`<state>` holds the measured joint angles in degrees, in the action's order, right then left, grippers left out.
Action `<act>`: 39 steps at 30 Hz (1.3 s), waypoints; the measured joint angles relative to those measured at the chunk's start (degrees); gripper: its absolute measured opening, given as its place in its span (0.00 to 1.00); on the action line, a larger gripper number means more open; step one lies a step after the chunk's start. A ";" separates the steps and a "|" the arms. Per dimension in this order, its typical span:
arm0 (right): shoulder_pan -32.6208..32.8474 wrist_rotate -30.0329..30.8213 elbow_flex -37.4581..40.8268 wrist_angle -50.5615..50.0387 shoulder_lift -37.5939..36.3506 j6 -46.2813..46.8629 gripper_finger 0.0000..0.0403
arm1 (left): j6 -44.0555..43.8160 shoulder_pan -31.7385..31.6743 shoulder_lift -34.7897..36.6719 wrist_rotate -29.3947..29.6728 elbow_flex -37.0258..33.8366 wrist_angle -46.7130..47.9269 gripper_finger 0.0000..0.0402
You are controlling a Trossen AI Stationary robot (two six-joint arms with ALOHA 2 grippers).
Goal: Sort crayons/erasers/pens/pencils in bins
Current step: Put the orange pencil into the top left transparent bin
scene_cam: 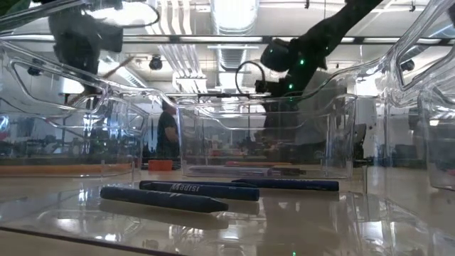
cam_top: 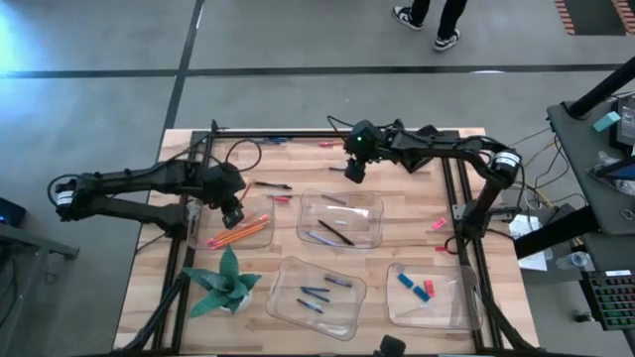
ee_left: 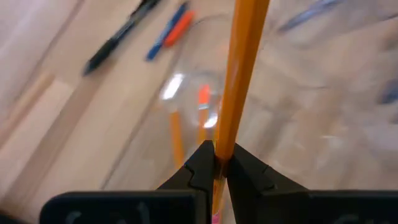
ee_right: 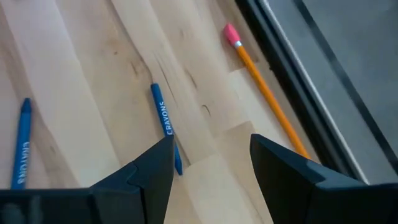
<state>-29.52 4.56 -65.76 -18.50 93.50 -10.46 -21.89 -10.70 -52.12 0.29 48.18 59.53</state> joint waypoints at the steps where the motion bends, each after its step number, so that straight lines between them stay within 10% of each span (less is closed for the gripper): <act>1: 0.00 -0.01 0.03 0.67 0.67 0.00 0.50 | 0.06 -0.02 -0.21 0.37 -1.01 0.06 0.03; 39: 2.27 -3.21 0.26 0.35 4.94 5.79 0.50 | 4.20 -0.04 -20.46 -0.13 -11.56 -3.86 0.08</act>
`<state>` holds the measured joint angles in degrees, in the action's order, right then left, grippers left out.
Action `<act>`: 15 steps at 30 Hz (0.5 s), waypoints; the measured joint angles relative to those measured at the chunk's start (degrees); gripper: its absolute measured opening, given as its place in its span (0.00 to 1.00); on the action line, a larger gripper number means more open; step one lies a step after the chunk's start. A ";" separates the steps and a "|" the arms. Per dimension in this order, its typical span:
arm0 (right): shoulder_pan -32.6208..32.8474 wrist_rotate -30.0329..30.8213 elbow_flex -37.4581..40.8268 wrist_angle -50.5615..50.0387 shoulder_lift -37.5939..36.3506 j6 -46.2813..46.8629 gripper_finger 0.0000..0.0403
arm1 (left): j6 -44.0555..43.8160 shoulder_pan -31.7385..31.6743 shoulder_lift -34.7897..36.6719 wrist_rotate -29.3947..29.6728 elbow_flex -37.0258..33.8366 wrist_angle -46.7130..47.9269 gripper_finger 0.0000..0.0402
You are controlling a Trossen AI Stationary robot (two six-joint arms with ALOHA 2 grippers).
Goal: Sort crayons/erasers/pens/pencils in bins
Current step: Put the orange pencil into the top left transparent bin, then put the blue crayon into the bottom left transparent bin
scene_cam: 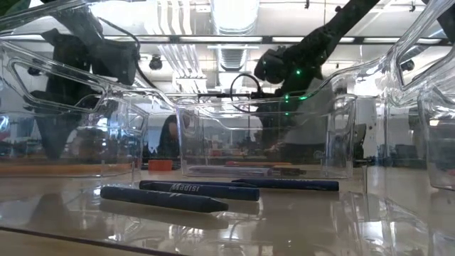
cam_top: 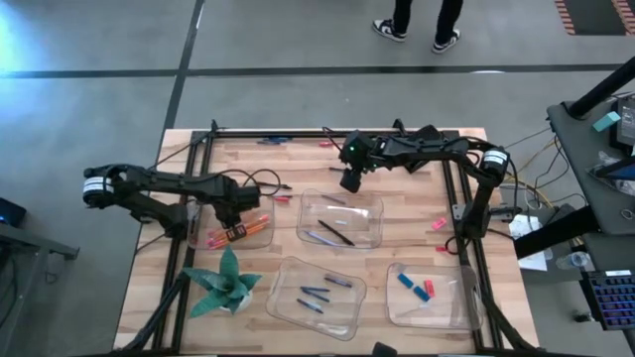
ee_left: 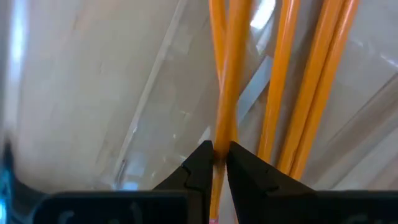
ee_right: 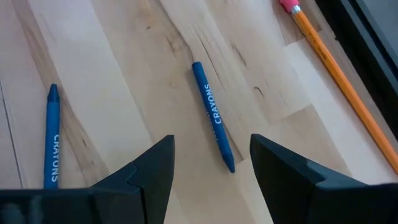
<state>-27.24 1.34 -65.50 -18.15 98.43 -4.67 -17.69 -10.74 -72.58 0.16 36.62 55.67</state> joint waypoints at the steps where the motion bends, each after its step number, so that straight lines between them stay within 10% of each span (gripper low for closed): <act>1: 0.00 -0.01 0.20 0.01 0.00 0.11 0.50 | -0.17 0.00 -0.04 0.00 0.00 -0.13 0.08; 15: 0.00 0.03 2.96 2.89 0.02 -3.07 0.50 | -5.90 0.00 1.49 -1.38 3.46 -0.54 0.09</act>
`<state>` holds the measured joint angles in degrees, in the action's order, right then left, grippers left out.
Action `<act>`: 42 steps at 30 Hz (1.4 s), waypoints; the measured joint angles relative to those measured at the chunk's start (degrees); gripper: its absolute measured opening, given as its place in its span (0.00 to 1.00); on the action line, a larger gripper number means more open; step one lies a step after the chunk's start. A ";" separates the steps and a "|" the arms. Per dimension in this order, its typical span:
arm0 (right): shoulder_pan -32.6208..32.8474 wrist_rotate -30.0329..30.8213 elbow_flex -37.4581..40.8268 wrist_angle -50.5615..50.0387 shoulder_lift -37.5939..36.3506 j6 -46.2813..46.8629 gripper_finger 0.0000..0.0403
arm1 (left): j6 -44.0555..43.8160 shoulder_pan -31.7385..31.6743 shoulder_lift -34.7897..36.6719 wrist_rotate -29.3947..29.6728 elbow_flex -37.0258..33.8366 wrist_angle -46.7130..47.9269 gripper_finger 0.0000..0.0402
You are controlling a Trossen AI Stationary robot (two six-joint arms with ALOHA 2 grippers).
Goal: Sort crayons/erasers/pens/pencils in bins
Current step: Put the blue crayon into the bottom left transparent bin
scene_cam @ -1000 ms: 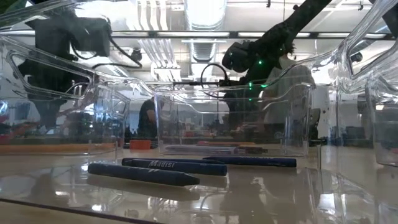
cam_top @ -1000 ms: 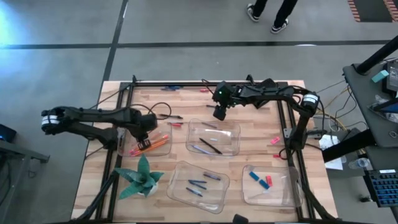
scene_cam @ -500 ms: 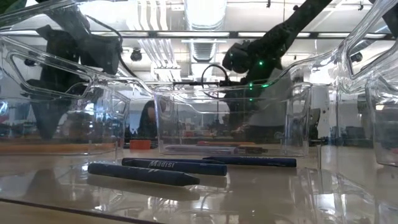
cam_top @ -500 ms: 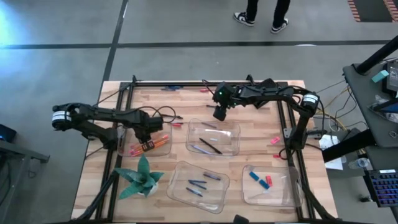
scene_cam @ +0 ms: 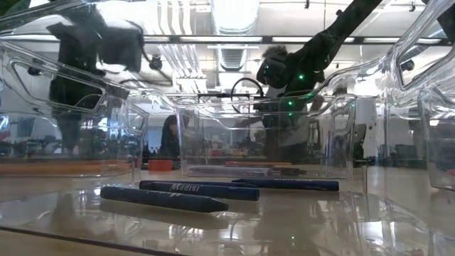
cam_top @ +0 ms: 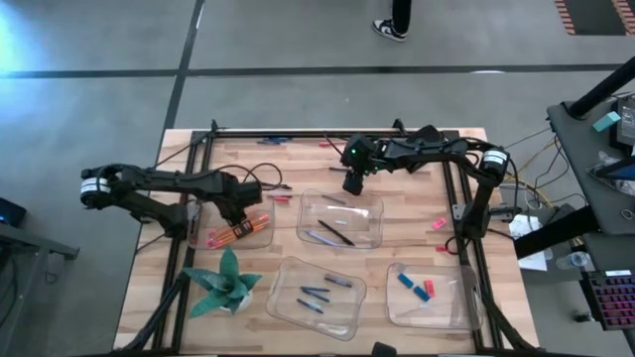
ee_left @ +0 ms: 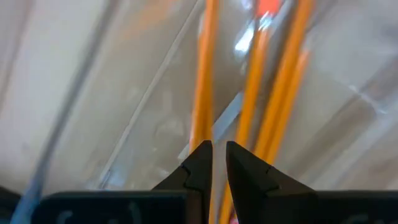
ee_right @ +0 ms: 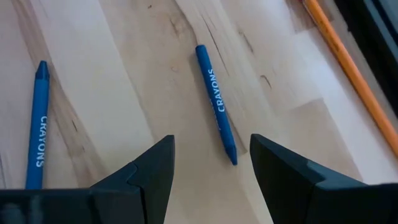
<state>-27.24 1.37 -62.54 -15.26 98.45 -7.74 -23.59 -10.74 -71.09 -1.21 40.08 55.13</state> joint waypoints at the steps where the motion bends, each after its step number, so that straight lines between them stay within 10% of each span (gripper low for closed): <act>1: 0.00 0.02 0.02 0.22 0.00 -1.29 0.50 | 0.11 0.00 0.49 -0.01 0.72 -0.01 0.09; 28: -3.68 -5.30 -6.77 2.23 11.38 -9.15 0.49 | 0.34 0.03 21.70 -0.52 6.26 -14.58 0.09; 42: -4.26 -7.79 -8.59 -2.99 13.53 -7.39 0.09 | 6.44 0.00 21.27 -0.50 6.13 -21.85 0.09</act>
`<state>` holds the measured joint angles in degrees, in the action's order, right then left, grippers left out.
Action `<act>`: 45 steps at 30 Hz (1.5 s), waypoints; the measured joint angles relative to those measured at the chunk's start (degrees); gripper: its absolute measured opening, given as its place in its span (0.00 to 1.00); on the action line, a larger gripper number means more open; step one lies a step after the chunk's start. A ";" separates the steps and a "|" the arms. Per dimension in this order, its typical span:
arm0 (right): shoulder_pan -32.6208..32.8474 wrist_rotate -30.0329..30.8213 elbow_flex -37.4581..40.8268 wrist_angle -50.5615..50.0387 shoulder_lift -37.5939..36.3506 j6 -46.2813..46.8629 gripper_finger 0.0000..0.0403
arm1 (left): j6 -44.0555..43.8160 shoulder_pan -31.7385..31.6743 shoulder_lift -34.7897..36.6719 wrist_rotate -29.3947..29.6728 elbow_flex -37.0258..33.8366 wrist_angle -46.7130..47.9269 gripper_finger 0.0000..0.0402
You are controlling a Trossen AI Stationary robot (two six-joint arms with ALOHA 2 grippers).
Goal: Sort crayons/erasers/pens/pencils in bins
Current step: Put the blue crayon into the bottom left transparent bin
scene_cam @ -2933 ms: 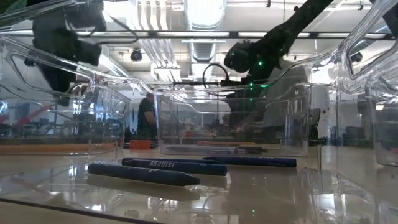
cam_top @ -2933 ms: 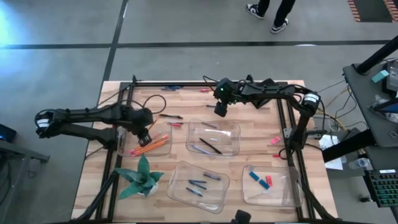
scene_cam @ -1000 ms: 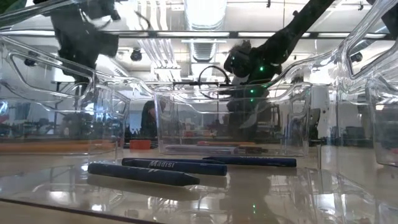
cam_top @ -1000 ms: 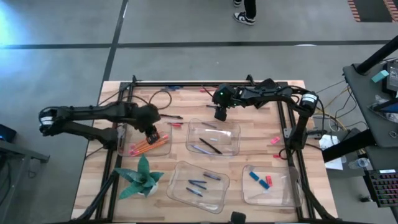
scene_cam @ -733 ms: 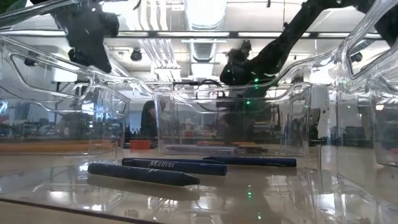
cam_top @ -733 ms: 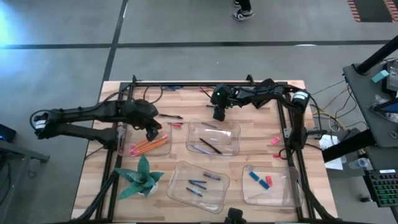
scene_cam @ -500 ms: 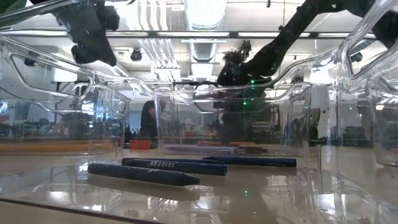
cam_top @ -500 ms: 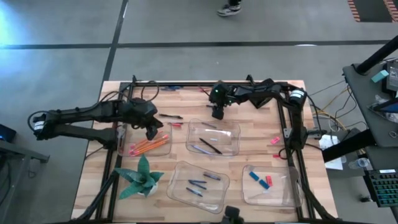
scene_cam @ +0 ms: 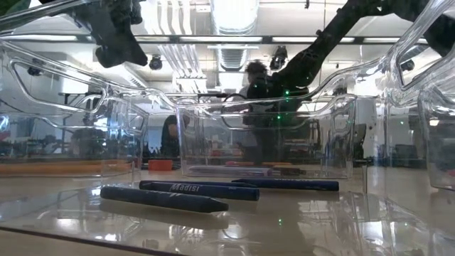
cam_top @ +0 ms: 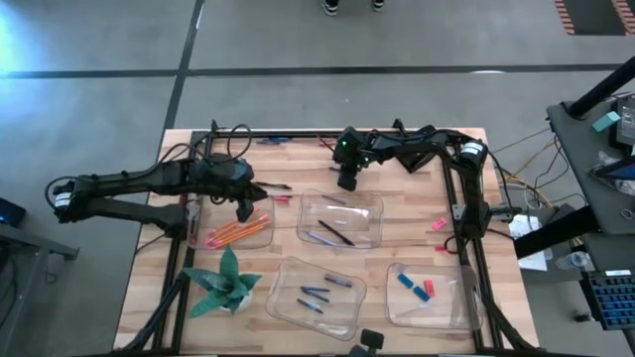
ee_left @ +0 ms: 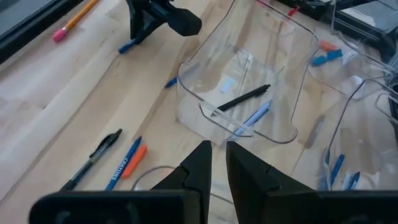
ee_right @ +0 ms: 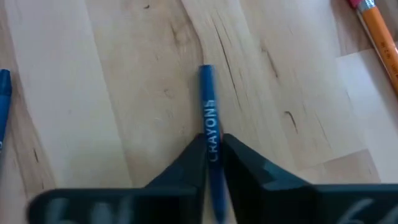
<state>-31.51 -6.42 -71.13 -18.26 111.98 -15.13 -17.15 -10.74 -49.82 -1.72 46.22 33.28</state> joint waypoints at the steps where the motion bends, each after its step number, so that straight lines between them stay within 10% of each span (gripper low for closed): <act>1: 0.00 -0.06 0.00 -0.10 0.00 0.04 0.06 | 0.00 0.00 0.00 0.00 0.02 -0.04 0.09; 27: 1.89 1.08 0.79 4.20 -13.97 2.33 0.03 | 1.25 0.03 0.00 3.66 -1.64 -0.21 0.09; 45: 25.08 0.19 0.94 5.32 -22.73 10.28 0.03 | 4.86 0.00 0.00 5.68 -1.64 -1.42 0.09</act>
<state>-6.43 -6.24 -70.19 -12.94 89.25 -4.85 -12.29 -10.74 -49.82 3.97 44.58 31.86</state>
